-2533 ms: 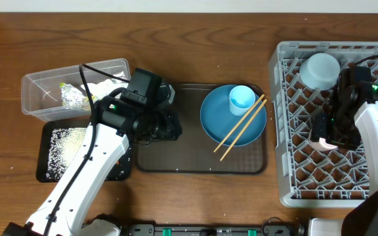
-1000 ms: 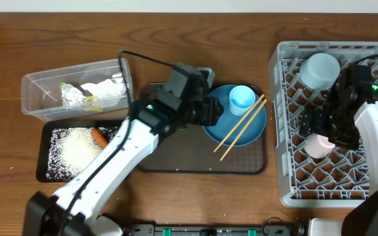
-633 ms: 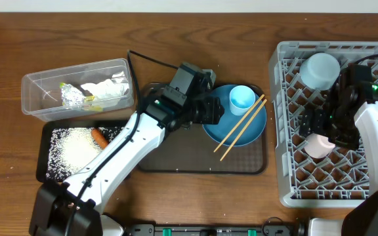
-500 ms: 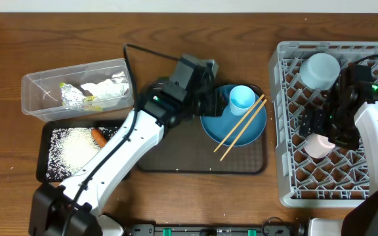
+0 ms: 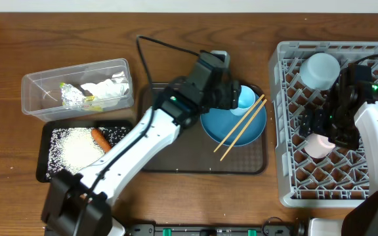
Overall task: Sort waste into correct bins and load items into the dishwasher rack
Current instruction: 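Move the left gripper over the light-blue cup on the plate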
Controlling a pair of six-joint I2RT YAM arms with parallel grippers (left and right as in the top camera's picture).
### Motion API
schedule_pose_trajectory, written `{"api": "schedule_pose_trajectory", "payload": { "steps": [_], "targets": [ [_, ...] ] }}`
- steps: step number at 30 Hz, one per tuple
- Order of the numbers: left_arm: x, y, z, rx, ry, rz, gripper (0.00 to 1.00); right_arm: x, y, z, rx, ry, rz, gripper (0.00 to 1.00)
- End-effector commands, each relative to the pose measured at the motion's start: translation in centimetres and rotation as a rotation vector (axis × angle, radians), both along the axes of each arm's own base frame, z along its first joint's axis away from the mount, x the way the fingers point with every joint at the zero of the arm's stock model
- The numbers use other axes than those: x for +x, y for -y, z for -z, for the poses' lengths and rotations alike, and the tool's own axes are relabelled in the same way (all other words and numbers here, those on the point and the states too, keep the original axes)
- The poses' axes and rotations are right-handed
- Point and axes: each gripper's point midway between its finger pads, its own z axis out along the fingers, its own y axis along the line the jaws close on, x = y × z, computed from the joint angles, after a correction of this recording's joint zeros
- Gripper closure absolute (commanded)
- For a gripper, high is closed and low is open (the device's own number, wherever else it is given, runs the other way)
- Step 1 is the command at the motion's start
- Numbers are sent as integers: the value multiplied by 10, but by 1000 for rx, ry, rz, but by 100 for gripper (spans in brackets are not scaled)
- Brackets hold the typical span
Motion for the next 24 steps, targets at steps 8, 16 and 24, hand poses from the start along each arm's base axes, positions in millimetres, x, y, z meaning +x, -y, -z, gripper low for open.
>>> {"api": "schedule_pose_trajectory", "payload": {
  "steps": [8,16,24],
  "targets": [
    [8,20,71,67,-103,-23,36,-1,0,1,8,-2,7,1],
    [14,21,93,89,-119,-50,36,-1,0,1,8,-2,6,1],
    [17,16,95,105,-113,-81,42,-1,0,1,8,-2,7,1]
  ]
}}
